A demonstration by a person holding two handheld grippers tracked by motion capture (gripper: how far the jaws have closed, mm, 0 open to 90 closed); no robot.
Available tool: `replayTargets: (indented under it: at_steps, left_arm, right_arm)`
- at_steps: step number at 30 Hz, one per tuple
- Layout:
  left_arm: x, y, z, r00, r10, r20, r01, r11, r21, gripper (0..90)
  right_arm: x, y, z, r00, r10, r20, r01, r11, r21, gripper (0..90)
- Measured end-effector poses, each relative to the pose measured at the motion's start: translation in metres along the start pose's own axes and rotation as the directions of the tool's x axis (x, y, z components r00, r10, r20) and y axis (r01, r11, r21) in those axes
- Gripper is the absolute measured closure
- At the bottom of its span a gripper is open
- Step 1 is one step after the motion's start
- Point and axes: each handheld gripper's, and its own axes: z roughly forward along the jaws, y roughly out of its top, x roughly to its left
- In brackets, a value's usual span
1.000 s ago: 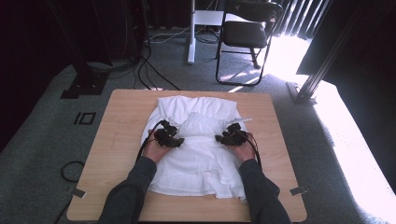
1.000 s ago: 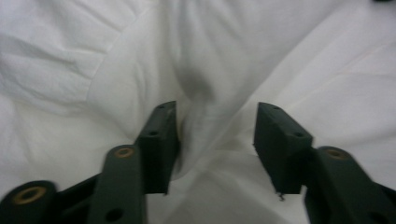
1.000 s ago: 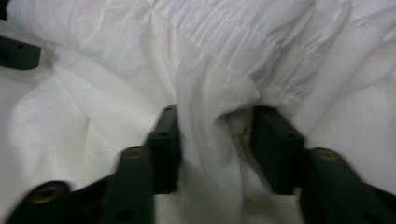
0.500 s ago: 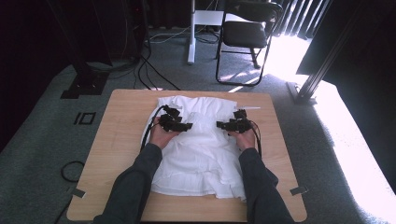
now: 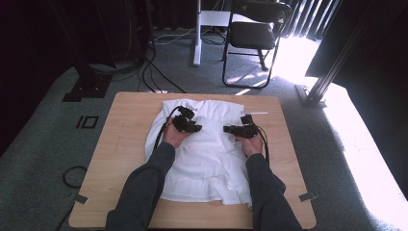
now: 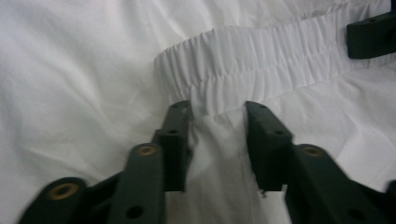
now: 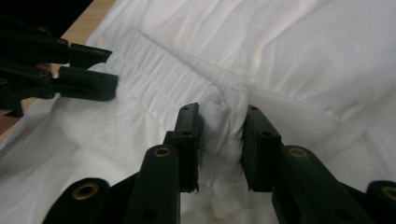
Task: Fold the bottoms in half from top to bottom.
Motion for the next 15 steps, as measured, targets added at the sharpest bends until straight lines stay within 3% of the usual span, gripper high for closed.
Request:
replayTargets:
  at_steps: [3,7,8,9,10,11,12,13,15]
  left_arm:
    - [-0.002,0.000,-0.010,0.9995,0.011,0.031,-0.011,0.9996,-0.025,81.3]
    - [-0.009,-0.001,-0.027,0.9977,0.052,0.043,-0.050,0.9970,-0.060,84.2]
    - [-0.015,-0.001,-0.041,0.9956,0.078,0.052,-0.073,0.9931,-0.091,84.6]
    - [-0.015,-0.001,-0.041,0.9956,0.078,0.052,-0.073,0.9931,-0.091,84.8]
    - [-0.020,-0.002,-0.056,0.9937,0.093,0.063,-0.084,0.9877,-0.132,84.9]
    - [-0.020,-0.002,-0.056,0.9937,0.093,0.063,-0.084,0.9877,-0.132,84.9]
    - [-0.025,-0.004,-0.070,0.9919,0.110,0.062,-0.099,0.9808,-0.168,84.9]
    - [-0.025,-0.004,-0.070,0.9919,0.110,0.062,-0.099,0.9808,-0.168,85.0]
    - [-0.038,-0.007,-0.095,0.9864,0.156,0.051,-0.142,0.9664,-0.214,85.0]
  right_arm:
    - [0.005,0.000,-0.009,0.9991,-0.037,-0.018,0.037,0.999,-0.027,72.9]
    - [0.014,0.003,-0.022,0.9955,-0.091,-0.024,0.090,0.994,-0.056,73.6]
    - [0.022,0.005,-0.034,0.9885,-0.149,-0.026,0.147,0.986,-0.081,74.1]
    - [0.026,0.006,-0.039,0.9850,-0.170,-0.028,0.167,0.981,-0.094,74.2]
    - [0.030,0.007,-0.045,0.9811,-0.191,-0.030,0.187,0.977,-0.107,74.2]
    - [0.030,0.007,-0.045,0.9811,-0.191,-0.030,0.187,0.977,-0.107,74.2]
    - [0.037,0.009,-0.057,0.9722,-0.231,-0.042,0.223,0.964,-0.142,74.2]
    - [0.040,0.009,-0.062,0.9683,-0.245,-0.046,0.236,0.959,-0.155,74.2]
    - [0.048,0.010,-0.074,0.9557,-0.289,-0.055,0.274,0.942,-0.192,74.2]
